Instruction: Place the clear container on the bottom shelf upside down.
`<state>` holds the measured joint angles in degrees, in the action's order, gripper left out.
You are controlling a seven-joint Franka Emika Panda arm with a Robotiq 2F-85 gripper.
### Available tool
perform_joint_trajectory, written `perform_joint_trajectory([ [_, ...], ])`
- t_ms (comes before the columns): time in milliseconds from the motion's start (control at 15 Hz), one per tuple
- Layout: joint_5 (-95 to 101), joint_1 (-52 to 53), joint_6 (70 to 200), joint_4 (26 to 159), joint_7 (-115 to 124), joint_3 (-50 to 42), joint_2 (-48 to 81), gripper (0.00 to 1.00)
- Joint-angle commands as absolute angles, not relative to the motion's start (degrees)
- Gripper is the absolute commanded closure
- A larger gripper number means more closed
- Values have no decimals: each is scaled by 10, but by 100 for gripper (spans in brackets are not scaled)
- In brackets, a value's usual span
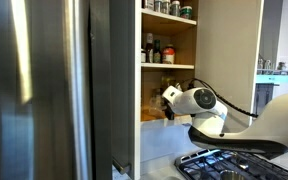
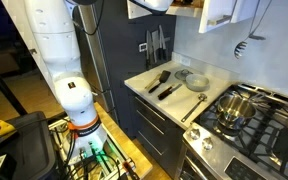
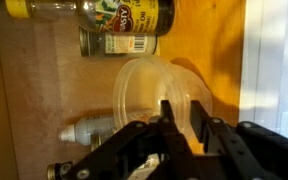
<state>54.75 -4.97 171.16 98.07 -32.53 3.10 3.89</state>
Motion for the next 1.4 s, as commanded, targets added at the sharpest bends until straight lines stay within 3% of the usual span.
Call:
perform_joint_trajectory([
  [0, 407, -55, 1700, 1019, -397, 50, 19, 94],
  [800, -14, -53, 1597, 1007, -524, 76, -7, 94],
  [1133, -80, -54, 1536, 1013, -498, 68, -35, 94],
  [1200, -67, -52, 1555, 995, -507, 71, -14, 76],
  [1333, -68, -53, 1548, 997, -501, 70, -20, 76],
])
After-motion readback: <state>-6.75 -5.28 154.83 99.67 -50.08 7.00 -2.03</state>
